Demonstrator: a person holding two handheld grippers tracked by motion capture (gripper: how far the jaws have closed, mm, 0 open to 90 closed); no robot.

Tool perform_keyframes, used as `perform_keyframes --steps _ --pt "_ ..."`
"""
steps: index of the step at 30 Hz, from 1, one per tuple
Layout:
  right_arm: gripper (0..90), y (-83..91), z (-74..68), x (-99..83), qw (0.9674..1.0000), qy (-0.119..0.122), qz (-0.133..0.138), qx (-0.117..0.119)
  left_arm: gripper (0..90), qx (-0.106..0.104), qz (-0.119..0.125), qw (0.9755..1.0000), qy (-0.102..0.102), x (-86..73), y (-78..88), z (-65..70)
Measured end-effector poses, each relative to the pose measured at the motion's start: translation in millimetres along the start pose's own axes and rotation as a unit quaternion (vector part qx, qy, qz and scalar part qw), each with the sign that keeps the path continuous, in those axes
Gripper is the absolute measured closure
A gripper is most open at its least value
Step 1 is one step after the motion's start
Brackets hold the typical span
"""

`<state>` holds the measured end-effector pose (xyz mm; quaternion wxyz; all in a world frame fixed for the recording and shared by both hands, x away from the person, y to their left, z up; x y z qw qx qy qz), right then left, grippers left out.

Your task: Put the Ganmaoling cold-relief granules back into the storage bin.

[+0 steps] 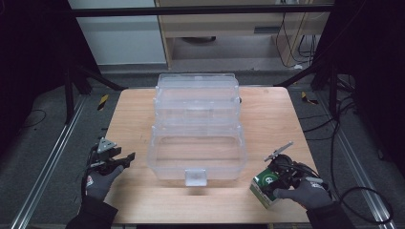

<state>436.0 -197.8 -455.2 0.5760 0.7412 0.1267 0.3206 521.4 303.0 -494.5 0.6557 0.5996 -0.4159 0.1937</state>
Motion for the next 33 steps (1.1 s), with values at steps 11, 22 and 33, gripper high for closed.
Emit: perform_keyframes --steps 11,22,33 --pt "9.6 -9.4 2.8 -0.2 0.9997 -0.012 -0.022 -0.001 34.9 -0.001 -0.005 1.0000 -0.003 -1.7 -1.7 0.6" --pt "10.7 -20.1 6.4 -1.3 0.9987 -0.023 -0.044 0.005 34.4 -0.003 -0.010 0.9999 -0.007 -3.5 -3.6 0.9" --pt "13.7 -27.2 8.4 -0.1 0.9976 -0.028 -0.063 0.004 34.0 -0.004 -0.014 0.9999 -0.007 -5.0 -5.1 1.9"
Point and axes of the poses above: each handheld gripper's, and its own axes: y roughly backward along the jaws, x roughly out of its top, z roughly to its right, the point moved 6 cm from there along -y, roughly forward along the jaws, and after that the axes turned 6 degrees about x, right-handed, at the moved point
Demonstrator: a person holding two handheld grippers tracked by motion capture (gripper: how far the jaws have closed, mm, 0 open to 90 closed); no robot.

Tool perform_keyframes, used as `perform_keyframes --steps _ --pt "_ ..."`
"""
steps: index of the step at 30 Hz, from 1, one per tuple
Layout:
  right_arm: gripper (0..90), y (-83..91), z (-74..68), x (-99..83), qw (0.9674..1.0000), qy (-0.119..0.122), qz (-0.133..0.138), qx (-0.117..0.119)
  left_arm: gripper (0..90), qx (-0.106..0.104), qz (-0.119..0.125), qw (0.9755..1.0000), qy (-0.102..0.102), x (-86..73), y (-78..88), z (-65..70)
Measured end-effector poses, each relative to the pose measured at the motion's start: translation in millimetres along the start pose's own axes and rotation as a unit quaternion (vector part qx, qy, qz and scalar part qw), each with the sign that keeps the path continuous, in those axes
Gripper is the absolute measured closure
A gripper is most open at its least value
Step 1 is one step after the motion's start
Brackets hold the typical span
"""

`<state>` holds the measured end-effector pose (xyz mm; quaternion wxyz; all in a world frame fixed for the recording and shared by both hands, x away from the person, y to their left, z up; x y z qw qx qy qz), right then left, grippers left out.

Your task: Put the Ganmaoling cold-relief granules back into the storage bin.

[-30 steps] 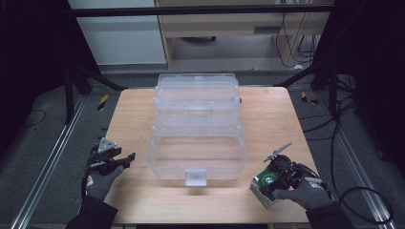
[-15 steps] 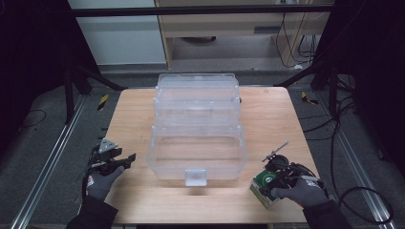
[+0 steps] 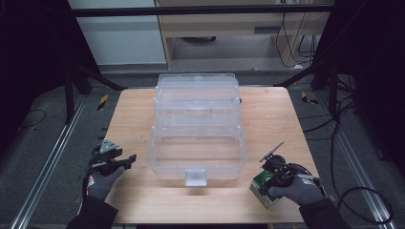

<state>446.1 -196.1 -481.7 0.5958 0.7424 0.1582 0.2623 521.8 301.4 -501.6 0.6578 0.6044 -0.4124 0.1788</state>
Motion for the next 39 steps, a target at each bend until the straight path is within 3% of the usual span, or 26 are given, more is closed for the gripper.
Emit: perform_keyframes --steps 16,20,22,28,39 --pt "17.3 0.2 0.2 2.4 0.9996 -0.014 -0.026 -0.001 33.5 -0.001 -0.002 1.0000 0.000 -0.3 -0.2 0.0" --pt "17.6 2.3 -0.2 1.3 0.9997 -0.010 -0.022 0.004 33.4 0.000 -0.002 1.0000 0.000 -0.3 -0.2 -0.2" --pt "17.7 4.4 0.4 1.3 0.9998 0.005 -0.016 0.006 33.4 -0.001 -0.003 1.0000 -0.001 -0.5 -0.2 -0.1" --pt "17.9 16.1 -0.9 2.5 0.9999 0.008 -0.006 0.005 33.3 -0.001 -0.004 1.0000 -0.003 -0.6 -0.7 0.9" --pt "17.8 44.0 4.3 10.4 0.9992 0.015 0.038 -0.002 33.1 0.000 -0.005 1.0000 -0.005 -1.0 -1.0 1.3"
Point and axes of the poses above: each handheld gripper's, and its own axes: y roughly backward along the jaws, x roughly out of its top, z roughly to its right, the point moved 6 cm from there along -y, roughly forward along the jaws, and after that the axes turned 6 degrees about x, right-handed, at the moved point
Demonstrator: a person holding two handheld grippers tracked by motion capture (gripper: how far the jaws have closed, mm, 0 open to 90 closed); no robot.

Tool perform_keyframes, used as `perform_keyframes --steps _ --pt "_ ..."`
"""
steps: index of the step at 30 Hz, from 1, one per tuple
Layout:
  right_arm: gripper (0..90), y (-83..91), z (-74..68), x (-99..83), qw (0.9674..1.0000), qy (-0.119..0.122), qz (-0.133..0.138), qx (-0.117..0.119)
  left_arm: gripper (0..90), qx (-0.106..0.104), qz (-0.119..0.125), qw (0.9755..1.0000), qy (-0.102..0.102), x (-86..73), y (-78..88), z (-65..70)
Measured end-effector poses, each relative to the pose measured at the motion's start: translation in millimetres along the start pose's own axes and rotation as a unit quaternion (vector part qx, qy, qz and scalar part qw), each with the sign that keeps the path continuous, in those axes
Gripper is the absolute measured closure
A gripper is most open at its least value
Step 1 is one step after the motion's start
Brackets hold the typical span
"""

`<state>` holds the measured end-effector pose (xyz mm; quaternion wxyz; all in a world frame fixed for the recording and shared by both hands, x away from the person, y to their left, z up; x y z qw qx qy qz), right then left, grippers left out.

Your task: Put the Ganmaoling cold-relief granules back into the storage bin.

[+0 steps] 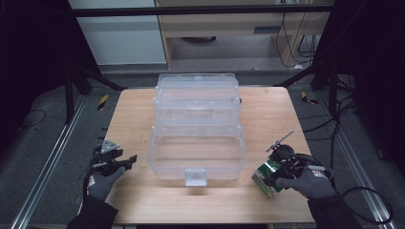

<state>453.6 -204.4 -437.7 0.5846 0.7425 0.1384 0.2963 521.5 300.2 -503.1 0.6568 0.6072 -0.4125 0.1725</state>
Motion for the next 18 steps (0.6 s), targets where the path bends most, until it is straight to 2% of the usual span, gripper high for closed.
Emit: perform_keyframes --steps 5,10,18 --pt "17.8 12.9 3.4 4.2 0.9999 -0.001 0.013 -0.009 33.0 -0.001 -0.002 1.0000 0.000 -0.4 -0.3 0.4" --pt "17.8 24.2 3.7 11.7 0.9995 0.010 0.027 -0.015 32.9 -0.001 -0.002 1.0000 -0.002 -0.6 -0.8 0.5" --pt "17.9 45.3 2.8 25.0 0.9991 0.018 0.032 -0.023 33.0 -0.001 -0.003 1.0000 -0.003 -0.9 -1.1 0.4"
Point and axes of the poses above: each handheld gripper's, and its own axes: y roughly backward along the jaws, x roughly out of its top, z roughly to its right, the point moved 6 cm from there along -y, roughly forward along the jaws, and after that the axes turned 6 degrees about x, right-handed, at the moved point
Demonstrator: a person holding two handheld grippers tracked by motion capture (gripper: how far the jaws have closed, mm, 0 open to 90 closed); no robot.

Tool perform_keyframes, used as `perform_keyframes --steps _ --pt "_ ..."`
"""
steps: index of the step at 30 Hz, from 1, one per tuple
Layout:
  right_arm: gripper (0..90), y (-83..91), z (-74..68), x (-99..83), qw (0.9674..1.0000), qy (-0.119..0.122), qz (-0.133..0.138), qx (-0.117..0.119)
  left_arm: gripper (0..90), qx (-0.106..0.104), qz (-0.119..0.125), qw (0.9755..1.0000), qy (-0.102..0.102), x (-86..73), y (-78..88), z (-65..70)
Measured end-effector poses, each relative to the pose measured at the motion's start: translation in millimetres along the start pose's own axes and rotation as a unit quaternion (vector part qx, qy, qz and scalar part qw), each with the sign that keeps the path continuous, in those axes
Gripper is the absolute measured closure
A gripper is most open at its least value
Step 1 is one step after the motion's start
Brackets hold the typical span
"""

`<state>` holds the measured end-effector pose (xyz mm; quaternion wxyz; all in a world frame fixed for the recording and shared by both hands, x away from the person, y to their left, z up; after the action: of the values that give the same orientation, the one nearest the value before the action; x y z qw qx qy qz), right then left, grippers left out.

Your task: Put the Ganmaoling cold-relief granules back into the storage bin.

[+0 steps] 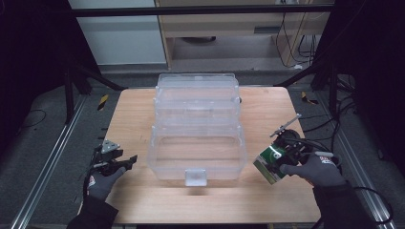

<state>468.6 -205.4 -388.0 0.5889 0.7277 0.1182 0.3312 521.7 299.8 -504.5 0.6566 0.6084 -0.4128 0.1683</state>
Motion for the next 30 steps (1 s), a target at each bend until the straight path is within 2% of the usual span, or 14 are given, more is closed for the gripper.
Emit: perform_keyframes --steps 12,16,21,25,30 --pt "17.8 21.6 -3.6 29.9 0.9989 0.047 0.002 0.008 33.0 0.000 -0.003 1.0000 0.001 -0.6 -0.3 -0.1" --pt "17.8 25.7 -3.9 40.5 0.9973 0.072 0.001 0.014 32.9 0.000 -0.002 1.0000 0.002 -0.5 -0.4 -0.2" --pt "17.9 25.4 -5.7 53.6 0.9954 0.092 -0.005 0.026 33.0 -0.001 -0.002 1.0000 0.001 -0.7 -1.1 0.2" --pt "17.9 25.9 -7.9 64.3 0.9926 0.115 -0.002 0.039 33.0 -0.002 -0.002 1.0000 0.001 -0.4 -1.2 0.6" --pt "17.9 23.6 -15.4 78.2 0.9870 0.153 -0.006 0.050 32.9 -0.003 -0.003 1.0000 0.002 -1.0 -2.2 0.3"
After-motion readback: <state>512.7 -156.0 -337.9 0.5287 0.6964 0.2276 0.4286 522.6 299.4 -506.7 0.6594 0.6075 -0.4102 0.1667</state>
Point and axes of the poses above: each handheld gripper's, and its own axes: y roughly backward along the jaws, x roughly out of its top, z roughly to its right, the point moved 6 cm from there along -y, roughly forward along the jaws, and after that the axes turned 6 degrees about x, right-handed, at the moved point
